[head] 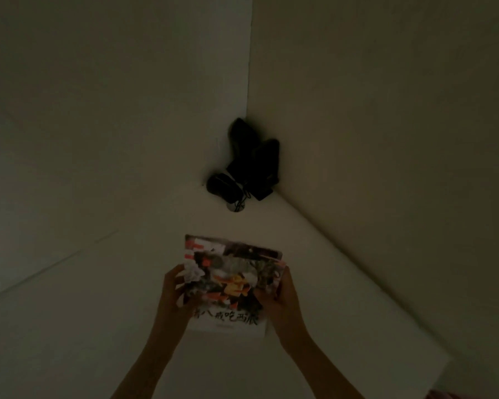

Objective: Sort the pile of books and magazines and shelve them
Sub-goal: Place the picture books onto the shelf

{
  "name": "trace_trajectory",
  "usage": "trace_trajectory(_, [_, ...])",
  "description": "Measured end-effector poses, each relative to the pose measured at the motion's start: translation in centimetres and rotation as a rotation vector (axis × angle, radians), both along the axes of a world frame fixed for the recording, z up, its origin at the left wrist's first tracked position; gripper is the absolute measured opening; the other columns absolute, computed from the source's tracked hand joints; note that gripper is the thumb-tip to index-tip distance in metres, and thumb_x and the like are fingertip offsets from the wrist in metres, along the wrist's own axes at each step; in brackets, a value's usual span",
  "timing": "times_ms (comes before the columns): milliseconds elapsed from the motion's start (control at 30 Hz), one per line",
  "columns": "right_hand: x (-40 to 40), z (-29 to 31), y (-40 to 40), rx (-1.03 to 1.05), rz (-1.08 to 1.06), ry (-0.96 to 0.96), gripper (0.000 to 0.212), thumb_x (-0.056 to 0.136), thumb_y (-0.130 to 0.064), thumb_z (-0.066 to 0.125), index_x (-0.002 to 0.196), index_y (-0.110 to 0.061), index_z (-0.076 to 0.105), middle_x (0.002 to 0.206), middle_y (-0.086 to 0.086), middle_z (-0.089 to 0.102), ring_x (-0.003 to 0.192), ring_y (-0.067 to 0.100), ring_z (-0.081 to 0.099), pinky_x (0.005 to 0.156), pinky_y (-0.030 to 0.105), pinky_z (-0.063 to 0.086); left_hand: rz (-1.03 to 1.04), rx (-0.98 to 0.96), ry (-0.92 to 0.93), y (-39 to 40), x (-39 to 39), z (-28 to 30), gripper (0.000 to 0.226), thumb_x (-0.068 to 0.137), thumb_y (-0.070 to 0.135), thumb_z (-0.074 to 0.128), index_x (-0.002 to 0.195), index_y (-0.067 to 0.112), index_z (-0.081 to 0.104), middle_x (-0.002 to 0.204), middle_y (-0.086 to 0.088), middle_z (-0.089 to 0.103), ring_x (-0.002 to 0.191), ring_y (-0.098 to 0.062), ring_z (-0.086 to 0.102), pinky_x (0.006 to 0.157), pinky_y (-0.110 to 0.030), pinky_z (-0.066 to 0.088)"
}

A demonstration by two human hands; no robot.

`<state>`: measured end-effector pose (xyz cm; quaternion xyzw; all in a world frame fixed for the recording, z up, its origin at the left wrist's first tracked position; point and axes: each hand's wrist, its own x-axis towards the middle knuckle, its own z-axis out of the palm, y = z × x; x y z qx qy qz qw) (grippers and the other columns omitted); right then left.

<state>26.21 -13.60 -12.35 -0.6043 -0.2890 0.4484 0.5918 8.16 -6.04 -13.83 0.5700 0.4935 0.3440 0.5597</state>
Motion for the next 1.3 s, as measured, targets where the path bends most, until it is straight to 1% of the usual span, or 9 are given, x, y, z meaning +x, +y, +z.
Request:
trace_trajectory(133, [-0.8,0.8,0.4,0.032,-0.062,-0.025,0.041,0.086,0.018,0.048,0.108,-0.016,0.052,0.102,0.000,0.064,0.090,-0.001,0.066,0.073,0.015,0.052,0.037,0.158,0.106,0.1,0.5,-0.6,0.070,0.089,0.000,0.054,0.096,0.067,0.037,0.105,0.027,0.053,0.091,-0.011,0.064,0.067,-0.029,0.053])
trace_trajectory(233, [-0.9,1.0,0.5,0.061,-0.066,-0.075,0.041,0.087,0.017,0.049,0.106,-0.019,0.052,0.099,-0.006,0.065,0.087,-0.005,0.065,0.072,0.011,0.050,0.068,0.190,0.115,-0.1,0.4,-0.7,0.059,0.088,-0.005,0.054,0.100,0.051,0.039,0.095,0.034,0.055,0.084,-0.004,0.065,0.065,-0.026,0.054])
trace_trajectory(333, [-1.1,-0.2,-0.5,0.034,-0.081,-0.147,0.043,0.086,0.014,0.053,0.110,-0.022,0.048,0.103,-0.007,0.063,0.093,-0.006,0.063,0.077,0.013,0.050,0.048,0.176,0.131,-0.9,0.2,-1.3,0.038,0.087,0.002,0.059,0.106,0.030,0.041,0.093,0.029,0.057,0.079,-0.004,0.064,0.064,-0.025,0.055])
trace_trajectory(600, [-3.7,-2.1,-2.5,-0.133,-0.119,-0.190,0.042,0.089,0.002,0.057,0.107,-0.034,0.044,0.108,-0.020,0.054,0.094,-0.018,0.055,0.076,0.003,0.042,0.046,-0.015,0.276,-4.0,-0.5,-1.0,0.036,0.093,0.018,0.051,0.125,0.014,0.035,0.107,0.006,0.052,0.098,-0.013,0.052,0.078,-0.024,0.039])
trace_trajectory(767, [-4.5,-1.8,-3.5,-0.254,-0.082,-0.026,0.059,0.093,-0.008,0.054,0.144,-0.014,0.026,0.137,-0.009,0.038,0.124,0.012,0.042,0.103,0.030,0.039,-0.061,-0.061,0.218,-3.4,-2.9,-0.4,0.022,0.086,0.032,0.055,0.108,0.029,0.049,0.094,0.007,0.065,0.084,-0.014,0.065,0.070,-0.030,0.052])
trace_trajectory(867, [-5.3,-1.2,-4.5,-0.269,-0.126,0.198,0.067,0.087,-0.005,0.062,0.144,-0.016,0.029,0.142,-0.001,0.041,0.130,0.027,0.043,0.106,0.049,0.038,-0.007,-0.199,0.072,-3.6,-4.8,0.7,0.014,0.089,0.013,0.061,0.094,0.026,0.060,0.089,-0.006,0.068,0.084,-0.023,0.064,0.069,-0.029,0.052])
trace_trajectory(1033, [-9.0,1.9,-5.5,-0.072,-0.243,0.516,0.046,0.088,0.004,0.055,0.127,-0.019,0.047,0.113,0.000,0.063,0.099,0.021,0.063,0.080,0.042,0.054,0.092,-0.556,-0.509,-6.8,-6.6,3.9,0.034,0.083,0.026,0.057,0.112,0.008,0.060,0.109,-0.009,0.069,0.097,-0.022,0.067,0.078,-0.031,0.057])
trace_trajectory(1133, [-12.4,3.6,-6.1,-0.017,-0.242,0.611,0.047,0.088,0.003,0.055,0.130,-0.018,0.048,0.120,0.007,0.063,0.106,0.028,0.062,0.077,0.046,0.057,0.100,-0.457,-0.490,-9.8,-6.7,5.3,0.035,0.087,0.022,0.054,0.121,0.012,0.055,0.114,-0.008,0.067,0.099,-0.021,0.067,0.070,-0.029,0.057])
trace_trajectory(1300, [-16.3,6.5,-8.0,-0.093,-0.010,0.468,0.049,0.085,-0.014,0.064,0.131,-0.021,0.046,0.122,0.005,0.062,0.104,0.023,0.063,0.072,0.035,0.057,0.266,-0.261,-0.429,-11.8,-10.4,9.5,0.032,0.096,0.010,0.044,0.127,0.003,0.049,0.108,-0.010,0.065,0.089,-0.017,0.067,0.065,-0.025,0.056])
